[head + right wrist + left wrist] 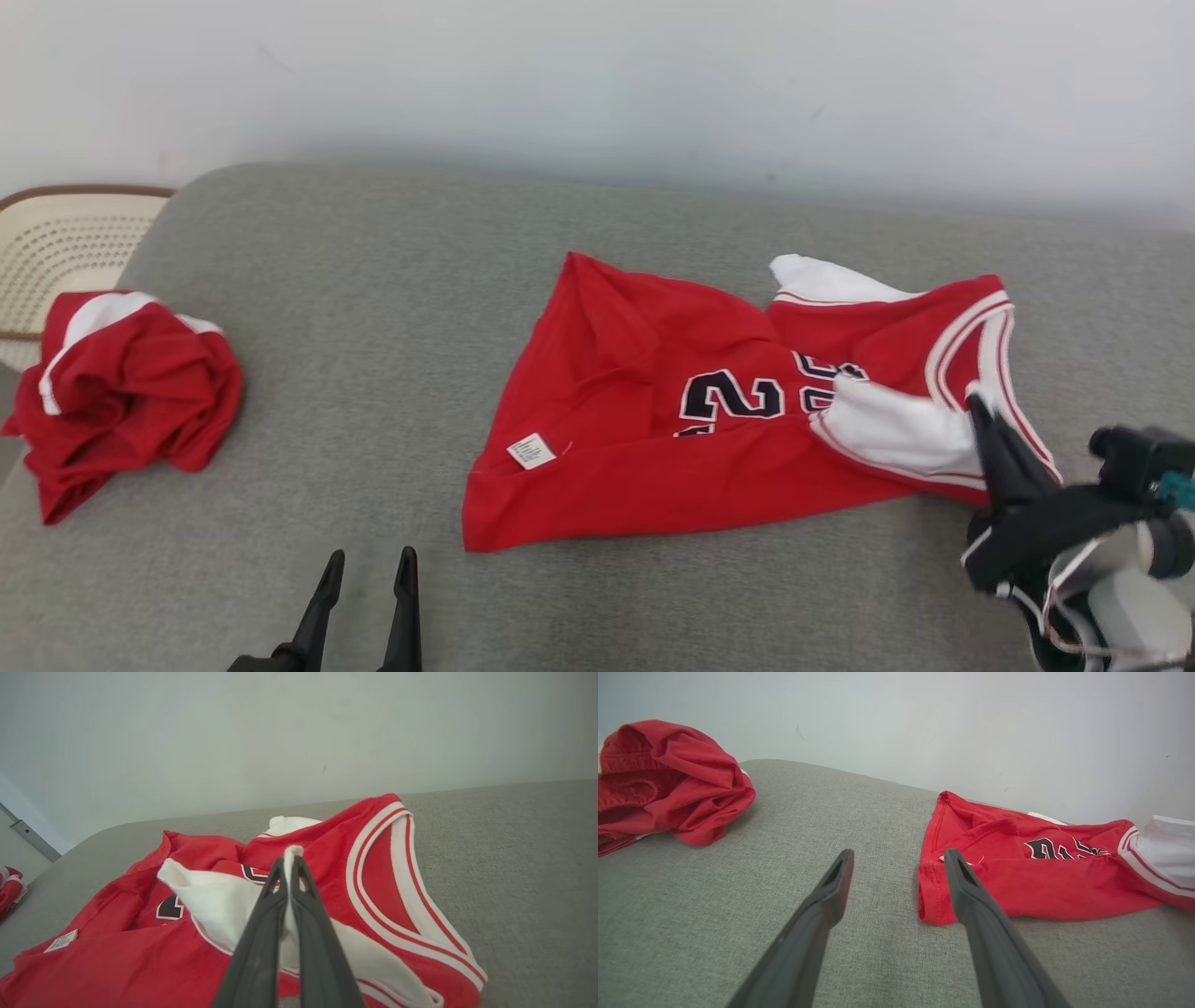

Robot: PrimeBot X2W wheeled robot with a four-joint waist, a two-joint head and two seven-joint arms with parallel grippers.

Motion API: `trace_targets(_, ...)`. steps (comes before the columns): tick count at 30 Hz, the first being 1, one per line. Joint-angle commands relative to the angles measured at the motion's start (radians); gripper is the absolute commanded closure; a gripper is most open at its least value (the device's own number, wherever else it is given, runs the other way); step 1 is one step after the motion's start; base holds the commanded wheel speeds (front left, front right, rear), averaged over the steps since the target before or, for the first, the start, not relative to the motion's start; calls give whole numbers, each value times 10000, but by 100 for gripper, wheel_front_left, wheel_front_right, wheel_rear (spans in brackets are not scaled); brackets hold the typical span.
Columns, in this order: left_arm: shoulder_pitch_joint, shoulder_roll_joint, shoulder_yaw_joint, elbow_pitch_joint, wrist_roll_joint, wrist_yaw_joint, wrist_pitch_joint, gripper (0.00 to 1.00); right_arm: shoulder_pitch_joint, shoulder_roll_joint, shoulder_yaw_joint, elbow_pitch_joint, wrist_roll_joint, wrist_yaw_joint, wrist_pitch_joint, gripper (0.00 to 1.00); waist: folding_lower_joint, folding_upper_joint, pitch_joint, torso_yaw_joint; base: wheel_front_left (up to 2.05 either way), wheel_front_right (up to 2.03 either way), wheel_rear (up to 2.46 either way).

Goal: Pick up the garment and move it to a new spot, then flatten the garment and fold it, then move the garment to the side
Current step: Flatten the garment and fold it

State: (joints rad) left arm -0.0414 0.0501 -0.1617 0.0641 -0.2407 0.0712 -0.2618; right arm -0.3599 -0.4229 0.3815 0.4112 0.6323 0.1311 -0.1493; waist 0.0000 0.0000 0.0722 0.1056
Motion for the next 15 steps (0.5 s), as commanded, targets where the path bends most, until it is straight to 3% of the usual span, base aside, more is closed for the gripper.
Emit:
trace_targets(1, 117, 4, 45, -9, 33, -3, -30, 0, 403, -85, 53, -419, 71, -6, 129, 100, 0, 0, -79, -395, 0, 0, 0)
trace_targets(8, -32, 4, 40, -67, 8, 20, -30, 0, 2625, 48, -430, -2711, -125, -5, 923, 100, 0, 0, 110, -644, 0, 0, 0)
trace_targets(15, -151, 2, 109, -5, -4, -39, -30, 0, 4272, 10, -790, -3807, -495, -5, 1751, 100, 0, 0, 193, -695, 0, 0, 0)
